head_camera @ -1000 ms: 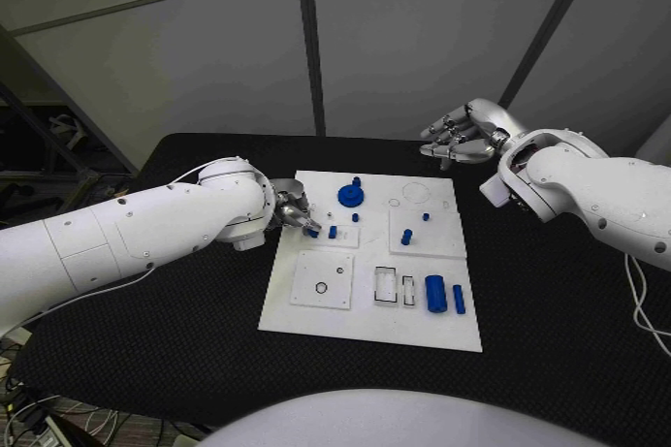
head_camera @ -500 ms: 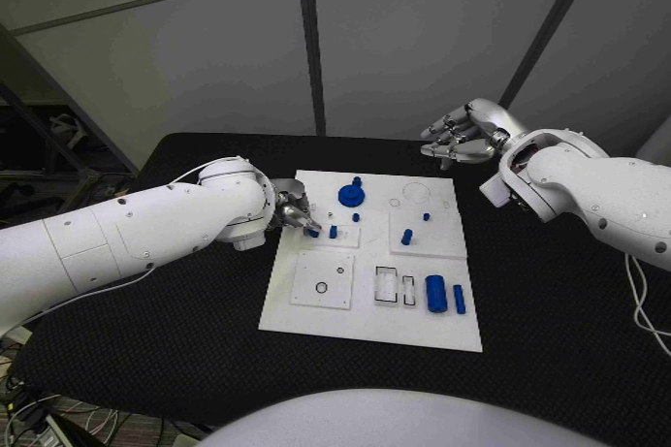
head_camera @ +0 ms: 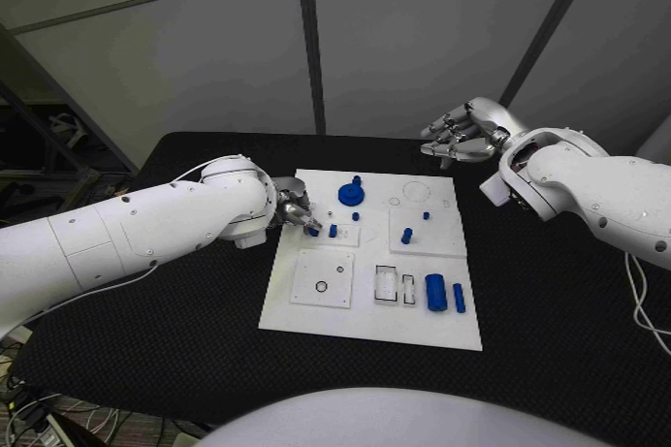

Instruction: Assemble the parts on the task board

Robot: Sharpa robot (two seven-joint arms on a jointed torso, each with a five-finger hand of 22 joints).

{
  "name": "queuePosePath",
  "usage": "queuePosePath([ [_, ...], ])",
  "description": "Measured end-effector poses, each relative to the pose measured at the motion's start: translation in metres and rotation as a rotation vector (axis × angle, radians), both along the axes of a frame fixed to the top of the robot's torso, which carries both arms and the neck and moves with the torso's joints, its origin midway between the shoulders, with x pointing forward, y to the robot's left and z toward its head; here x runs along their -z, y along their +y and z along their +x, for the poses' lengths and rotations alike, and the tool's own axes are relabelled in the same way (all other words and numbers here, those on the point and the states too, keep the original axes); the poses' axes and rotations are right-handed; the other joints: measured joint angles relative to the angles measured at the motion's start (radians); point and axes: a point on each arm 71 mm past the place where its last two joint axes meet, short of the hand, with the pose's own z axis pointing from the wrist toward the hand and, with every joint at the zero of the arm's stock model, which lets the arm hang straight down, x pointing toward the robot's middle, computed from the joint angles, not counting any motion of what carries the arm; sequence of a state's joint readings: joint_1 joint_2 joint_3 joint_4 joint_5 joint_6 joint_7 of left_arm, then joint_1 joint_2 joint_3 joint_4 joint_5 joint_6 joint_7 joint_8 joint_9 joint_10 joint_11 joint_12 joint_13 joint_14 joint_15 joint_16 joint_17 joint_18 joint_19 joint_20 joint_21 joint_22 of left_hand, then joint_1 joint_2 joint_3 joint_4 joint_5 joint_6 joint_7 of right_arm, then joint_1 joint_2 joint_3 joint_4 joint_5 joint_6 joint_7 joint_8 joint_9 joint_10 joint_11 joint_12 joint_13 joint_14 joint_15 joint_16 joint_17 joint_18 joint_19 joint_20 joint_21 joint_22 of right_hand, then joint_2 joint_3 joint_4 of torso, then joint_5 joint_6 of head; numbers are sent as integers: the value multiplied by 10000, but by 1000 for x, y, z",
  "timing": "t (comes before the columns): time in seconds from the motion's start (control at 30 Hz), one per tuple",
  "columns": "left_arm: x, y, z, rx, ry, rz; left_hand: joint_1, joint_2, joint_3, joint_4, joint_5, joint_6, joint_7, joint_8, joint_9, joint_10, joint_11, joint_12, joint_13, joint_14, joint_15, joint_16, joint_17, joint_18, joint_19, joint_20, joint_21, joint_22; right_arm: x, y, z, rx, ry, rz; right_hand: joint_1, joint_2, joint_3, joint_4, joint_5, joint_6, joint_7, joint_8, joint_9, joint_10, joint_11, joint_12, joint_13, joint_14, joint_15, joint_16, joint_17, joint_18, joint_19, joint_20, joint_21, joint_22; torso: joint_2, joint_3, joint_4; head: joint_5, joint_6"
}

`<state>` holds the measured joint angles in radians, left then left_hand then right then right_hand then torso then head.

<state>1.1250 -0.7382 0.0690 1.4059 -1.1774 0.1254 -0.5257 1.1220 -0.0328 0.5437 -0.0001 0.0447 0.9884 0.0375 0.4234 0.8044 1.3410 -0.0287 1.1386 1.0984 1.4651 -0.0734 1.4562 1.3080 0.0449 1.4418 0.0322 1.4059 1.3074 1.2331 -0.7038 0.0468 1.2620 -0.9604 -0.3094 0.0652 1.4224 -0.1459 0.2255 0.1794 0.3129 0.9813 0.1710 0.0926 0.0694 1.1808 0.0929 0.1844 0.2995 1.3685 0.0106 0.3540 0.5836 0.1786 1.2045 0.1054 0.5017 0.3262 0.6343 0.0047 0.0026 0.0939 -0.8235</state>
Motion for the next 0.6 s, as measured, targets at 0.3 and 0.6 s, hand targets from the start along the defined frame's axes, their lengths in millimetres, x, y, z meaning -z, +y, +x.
queuePosePath([
  [0.3, 1, -1, 2, -36, 9, 26, -406, -173, 196, -139, 0, 114, -40, 86, -5, 79, -60, 68, 69, 19, -55, 39, 0, 0, 109, -34, 71, 0, 0, 0, 0, -8, 6, 3, 0, 0, 0, 0, 0, 0, 0, 0, 0, 0, 0, 0, -8, 0, 0, 0, -1, 1, 0, 0, -35, -10, -1, 1, -11, -8, -3],
  [0.6, 4, -3, 2, -31, 46, 47, -706, -263, 104, -49, 0, 207, -46, 121, -20, 107, -69, 114, 101, -1, -74, 39, 0, 0, 130, -55, 106, 0, 0, 0, 0, -10, 12, 3, 0, 0, 0, 0, 0, 0, 0, 0, 0, 0, 0, 0, -7, 0, 0, 0, -1, 1, 0, 0, -35, -9, 0, -2, -11, -25, -22],
])
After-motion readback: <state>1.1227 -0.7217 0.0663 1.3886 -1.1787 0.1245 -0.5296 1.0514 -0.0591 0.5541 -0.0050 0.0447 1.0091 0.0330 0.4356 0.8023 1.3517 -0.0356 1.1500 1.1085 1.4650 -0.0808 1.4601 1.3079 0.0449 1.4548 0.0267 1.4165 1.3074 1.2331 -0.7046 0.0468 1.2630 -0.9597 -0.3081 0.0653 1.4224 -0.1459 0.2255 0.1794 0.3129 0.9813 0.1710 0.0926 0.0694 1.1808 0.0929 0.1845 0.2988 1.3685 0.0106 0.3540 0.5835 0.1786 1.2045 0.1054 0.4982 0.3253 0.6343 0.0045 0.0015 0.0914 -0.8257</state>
